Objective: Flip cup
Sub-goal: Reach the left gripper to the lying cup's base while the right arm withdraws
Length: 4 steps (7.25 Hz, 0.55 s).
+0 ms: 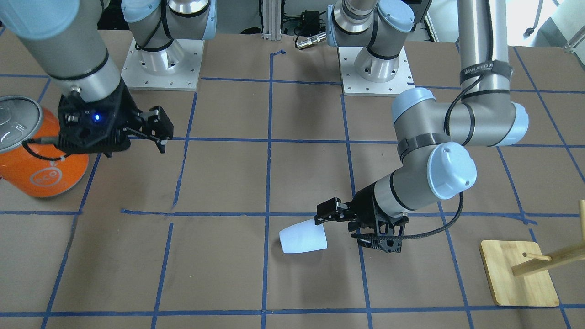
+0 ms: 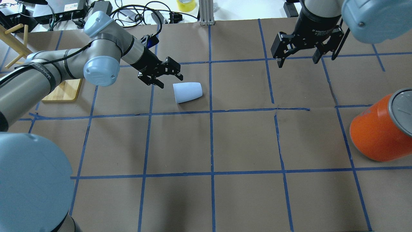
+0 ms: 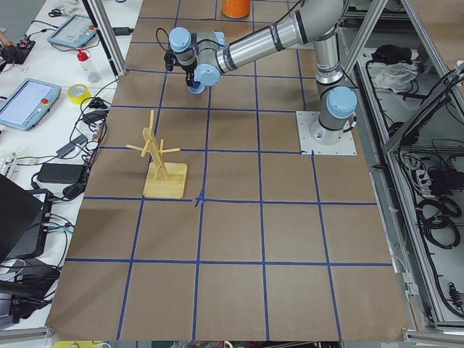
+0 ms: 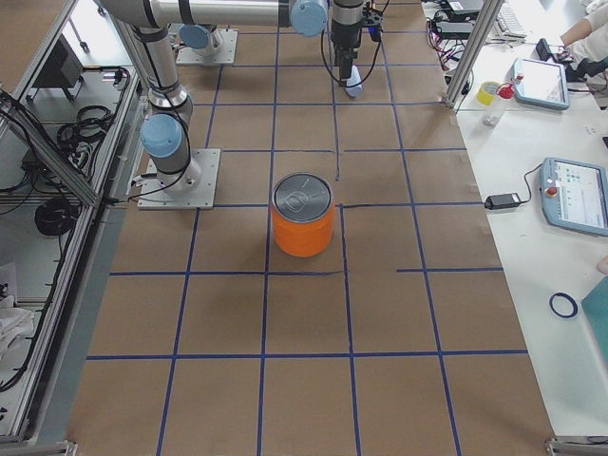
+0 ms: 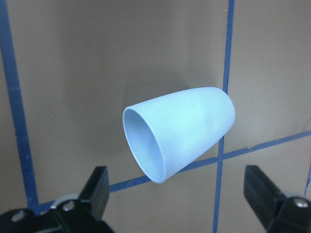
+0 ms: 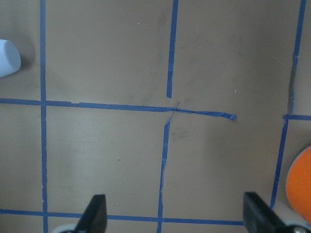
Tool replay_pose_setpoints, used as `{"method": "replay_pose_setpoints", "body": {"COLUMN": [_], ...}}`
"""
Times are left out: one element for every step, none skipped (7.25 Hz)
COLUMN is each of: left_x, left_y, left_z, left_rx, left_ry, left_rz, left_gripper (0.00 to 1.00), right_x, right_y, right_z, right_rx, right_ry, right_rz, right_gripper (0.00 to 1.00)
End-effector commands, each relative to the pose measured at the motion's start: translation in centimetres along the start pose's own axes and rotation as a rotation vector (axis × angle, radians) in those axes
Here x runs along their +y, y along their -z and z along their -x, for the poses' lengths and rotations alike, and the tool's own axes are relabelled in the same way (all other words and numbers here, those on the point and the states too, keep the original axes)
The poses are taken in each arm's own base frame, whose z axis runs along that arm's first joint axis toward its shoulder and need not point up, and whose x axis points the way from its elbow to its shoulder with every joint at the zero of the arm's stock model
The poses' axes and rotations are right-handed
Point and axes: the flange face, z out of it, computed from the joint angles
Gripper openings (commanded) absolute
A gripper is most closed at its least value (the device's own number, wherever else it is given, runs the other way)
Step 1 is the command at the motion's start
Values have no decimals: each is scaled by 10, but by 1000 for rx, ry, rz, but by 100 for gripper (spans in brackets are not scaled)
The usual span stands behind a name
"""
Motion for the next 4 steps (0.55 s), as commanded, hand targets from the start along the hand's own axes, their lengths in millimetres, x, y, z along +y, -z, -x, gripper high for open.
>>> {"method": "replay_pose_setpoints", "body": {"left_x": [-3, -4, -6, -7], "left_y": [-34, -42, -38, -33], "left_z": [12, 11, 0, -8], "left_rx": [85, 136, 251, 323], "left_ry": [27, 43, 59, 65], "left_rz": [48, 62, 51, 43], "left_gripper": [92, 62, 11, 0], "right_x": [-5, -4, 1, 15], "right_y": [-10, -5, 2, 17], "right_z": [-10, -14, -12, -10], "right_rx": [11, 13, 13, 3], "right_ry": [-42, -51, -50, -46], "right_rz": [30, 15, 12, -14], "right_gripper": [100, 100, 100, 100]}}
